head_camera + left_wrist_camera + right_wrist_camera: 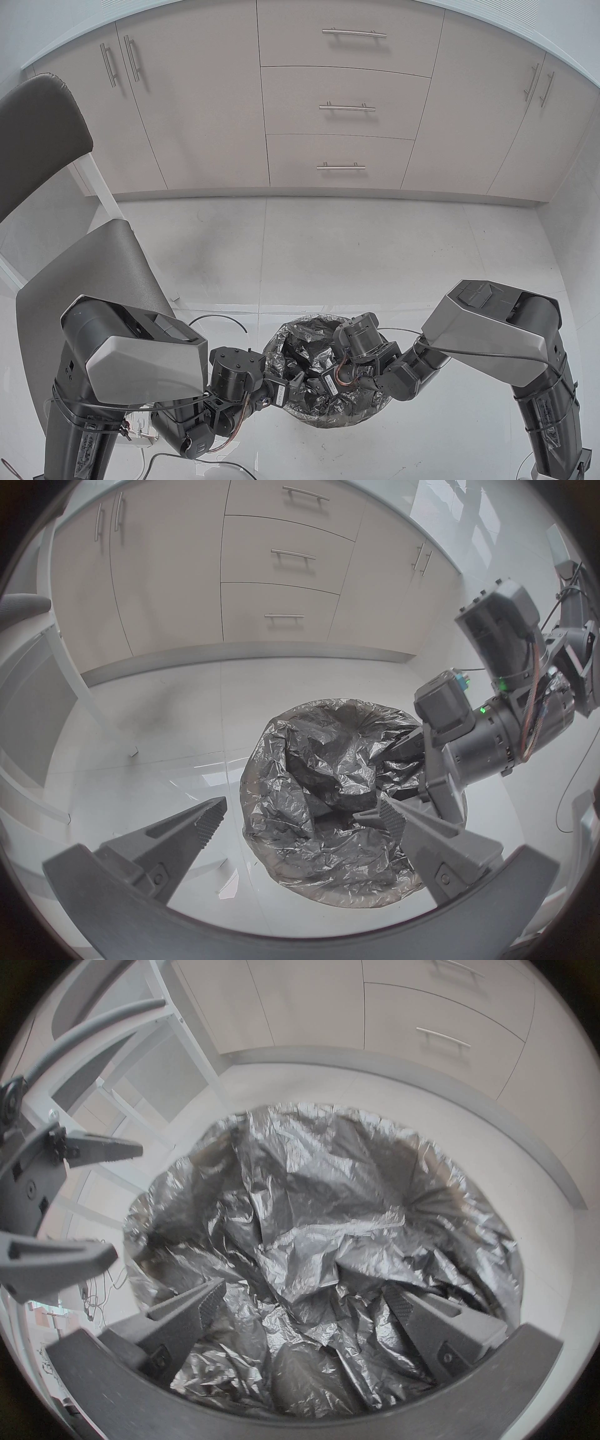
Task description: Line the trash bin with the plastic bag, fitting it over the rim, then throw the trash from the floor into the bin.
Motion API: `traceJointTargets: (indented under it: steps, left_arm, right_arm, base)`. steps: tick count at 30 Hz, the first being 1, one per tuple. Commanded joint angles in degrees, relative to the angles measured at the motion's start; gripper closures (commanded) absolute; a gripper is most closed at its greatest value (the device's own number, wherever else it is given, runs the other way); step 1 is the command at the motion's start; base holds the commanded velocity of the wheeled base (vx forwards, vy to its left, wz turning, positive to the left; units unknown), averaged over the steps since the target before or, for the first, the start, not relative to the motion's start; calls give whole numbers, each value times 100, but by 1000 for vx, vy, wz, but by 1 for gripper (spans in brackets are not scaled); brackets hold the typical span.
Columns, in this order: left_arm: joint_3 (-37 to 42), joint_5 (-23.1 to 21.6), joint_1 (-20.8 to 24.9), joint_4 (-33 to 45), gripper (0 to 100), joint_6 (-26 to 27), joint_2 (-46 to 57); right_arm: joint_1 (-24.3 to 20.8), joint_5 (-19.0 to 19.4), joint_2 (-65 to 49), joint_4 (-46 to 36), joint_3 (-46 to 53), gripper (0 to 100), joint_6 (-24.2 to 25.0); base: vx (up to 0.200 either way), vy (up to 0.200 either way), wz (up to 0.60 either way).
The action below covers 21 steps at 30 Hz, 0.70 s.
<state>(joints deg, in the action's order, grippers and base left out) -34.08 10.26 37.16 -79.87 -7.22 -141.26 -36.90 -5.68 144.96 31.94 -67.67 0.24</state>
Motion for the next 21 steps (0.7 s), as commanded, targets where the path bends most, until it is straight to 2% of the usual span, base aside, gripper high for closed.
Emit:
traceJointTargets:
  steps: [1, 9, 12, 17, 21]
  left_arm:
    - [7, 2, 2, -55, 0, -61, 38]
    - [42, 2, 64, -64, 0, -245, 152]
    - [86, 2, 125, -64, 0, -289, 240]
    - [104, 2, 169, -64, 0, -289, 240]
    - [95, 2, 169, -64, 0, -289, 240]
  right_arm:
    - [-80, -3, -609, 32, 298, 0, 143]
    - [-203, 41, -1664, 216, 1124, 0, 424]
    - [-212, 41, -1954, 638, 1538, 0, 521]
    - [-160, 50, -1752, 831, 1652, 0, 538]
    - [-133, 50, -1242, 911, 1362, 0, 547]
  base:
    - [0, 0, 0]
    - [0, 0, 0]
    - [0, 0, 0]
    - [0, 0, 0]
    - [0, 0, 0]
